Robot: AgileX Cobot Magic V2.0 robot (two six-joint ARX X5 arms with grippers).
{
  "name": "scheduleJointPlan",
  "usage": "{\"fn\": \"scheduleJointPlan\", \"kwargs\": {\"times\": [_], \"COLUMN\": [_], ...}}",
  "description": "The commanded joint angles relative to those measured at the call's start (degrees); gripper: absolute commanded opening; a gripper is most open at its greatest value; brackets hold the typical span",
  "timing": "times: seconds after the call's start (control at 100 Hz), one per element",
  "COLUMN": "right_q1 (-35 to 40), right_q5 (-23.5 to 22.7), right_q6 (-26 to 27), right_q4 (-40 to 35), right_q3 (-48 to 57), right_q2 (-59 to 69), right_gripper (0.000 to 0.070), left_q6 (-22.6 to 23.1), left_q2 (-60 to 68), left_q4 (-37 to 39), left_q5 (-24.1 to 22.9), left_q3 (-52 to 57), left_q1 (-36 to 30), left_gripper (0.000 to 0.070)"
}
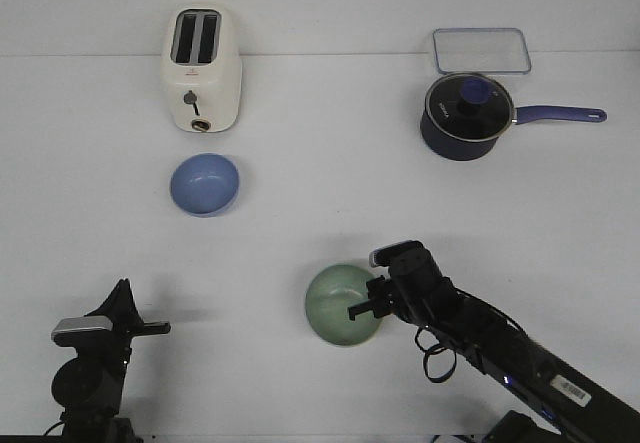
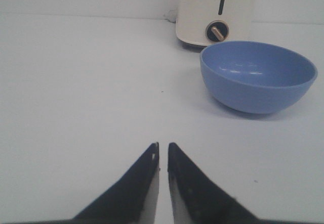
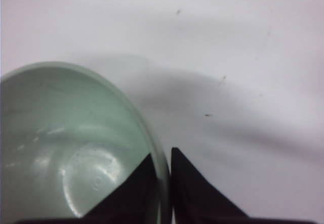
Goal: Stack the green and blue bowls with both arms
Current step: 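Drag the green bowl with the right gripper toward the table center, nearer the robot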
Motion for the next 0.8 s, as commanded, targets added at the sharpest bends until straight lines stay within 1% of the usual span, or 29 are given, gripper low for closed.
{"fn": "scheduleJointPlan", "kwargs": {"times": [0.0,0.18,0.33,0.36,0.39,0.42,0.43,0.44,0.5,0.54,0.58,0.68,0.79], "right_q1": [0.9,2.1,2.1,2.1,2.1,2.1,2.1,2.1,2.1,2.1,2.1,2.1,2.1], "right_q5": [0.4,3.1,3.1,3.1,3.0,3.0,3.0,3.0,3.0,3.0,3.1,4.6,6.8], "right_q6": [1.5,1.0,0.8,0.8,0.8,0.8,0.8,0.8,0.8,0.7,0.0,-3.0,-6.4], "right_q4": [0.9,0.9,0.7,0.7,0.7,0.7,0.6,0.6,0.5,0.5,0.5,1.4,1.7], "right_q3": [0.4,0.4,0.4,0.4,0.4,0.4,0.4,0.4,0.4,0.4,0.4,0.4,0.4], "right_q2": [1.6,4.6,5.1,5.1,5.1,5.1,5.1,5.1,5.1,4.9,4.5,2.2,-3.7], "right_gripper": [0.0,0.0,0.0009,0.0029,0.0072,0.0136,0.0175,0.0189,0.034,0.0394,0.0412,0.0412,0.0411], "left_q6": [0.7,0.7,0.7,0.7,0.7,0.7,0.7,0.7,0.7,0.7,0.7,0.7,0.7], "left_q2": [-0.1,-0.1,-0.1,-0.1,-0.1,-0.1,-0.1,-0.1,-0.1,-0.1,-0.1,-0.1,-0.1], "left_q4": [0.7,0.7,0.7,0.7,0.7,0.7,0.7,0.7,0.7,0.7,0.7,0.7,0.7], "left_q5": [0.1,0.1,0.1,0.1,0.1,0.1,0.1,0.1,0.1,0.1,0.1,0.1,0.1], "left_q3": [-1.1,-1.2,-1.1,-1.1,-1.1,-1.1,-1.1,-1.1,-1.1,-1.1,-1.1,-1.1,-1.1], "left_q1": [0.0,0.0,0.0,0.0,0.0,0.0,0.0,0.0,0.0,0.0,0.0,0.0,0.0], "left_gripper": [0.0013,0.0013,0.0014,0.0013,0.0013,0.0013,0.0013,0.0013,0.0013,0.0013,0.0013,0.0013,0.0013]}}
